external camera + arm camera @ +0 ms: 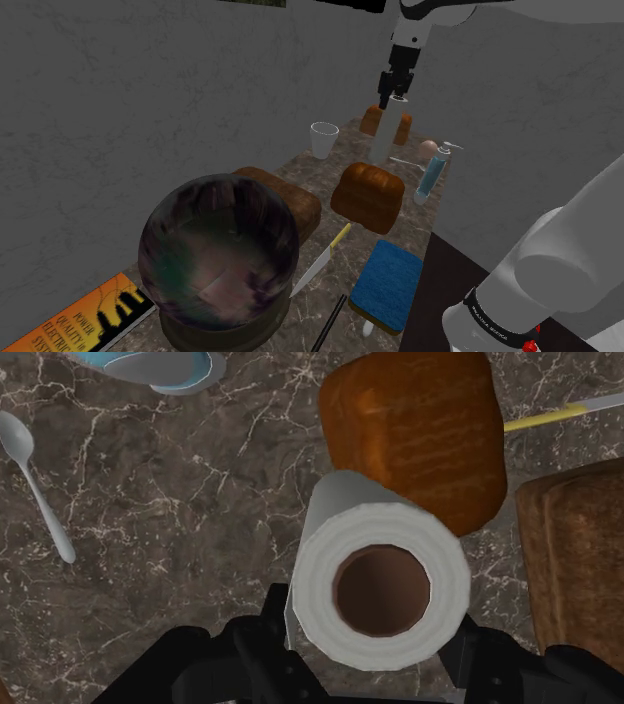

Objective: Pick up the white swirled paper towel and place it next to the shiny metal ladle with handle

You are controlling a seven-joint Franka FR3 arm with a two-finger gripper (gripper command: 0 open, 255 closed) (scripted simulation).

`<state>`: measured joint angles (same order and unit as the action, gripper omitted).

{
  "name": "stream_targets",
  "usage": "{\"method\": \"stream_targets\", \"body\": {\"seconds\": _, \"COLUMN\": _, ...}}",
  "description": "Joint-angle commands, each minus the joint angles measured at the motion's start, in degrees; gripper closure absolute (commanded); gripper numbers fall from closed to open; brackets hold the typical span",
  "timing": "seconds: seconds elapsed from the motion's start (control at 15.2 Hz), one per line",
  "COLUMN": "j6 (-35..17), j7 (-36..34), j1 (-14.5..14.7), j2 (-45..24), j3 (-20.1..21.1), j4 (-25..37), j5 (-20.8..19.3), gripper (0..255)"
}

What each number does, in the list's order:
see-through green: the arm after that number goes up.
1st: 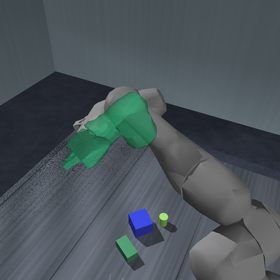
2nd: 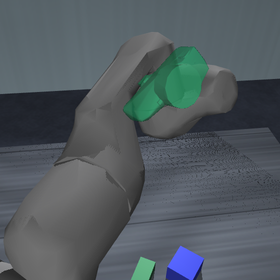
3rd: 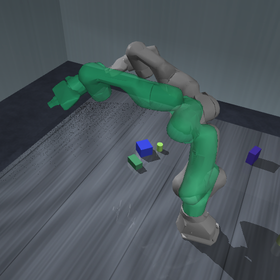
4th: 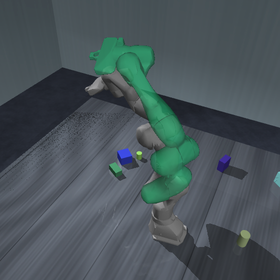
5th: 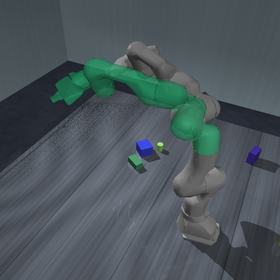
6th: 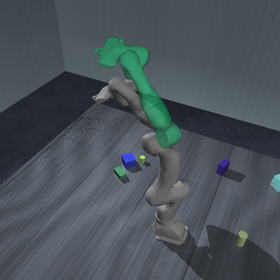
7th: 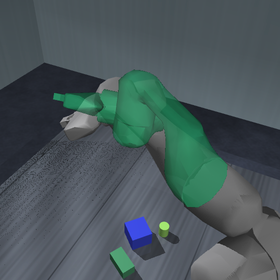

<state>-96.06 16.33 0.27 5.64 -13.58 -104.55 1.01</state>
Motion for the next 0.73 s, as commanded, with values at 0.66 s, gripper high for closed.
{"method": "stream_targets", "body": {"seconds": 0.66, "j6": 7.19, "j7": -13.81, "j1": 4.54, "j2": 17.50, "j3": 8.78, "j4": -9.80, "j5": 0.05, "gripper": 255}}
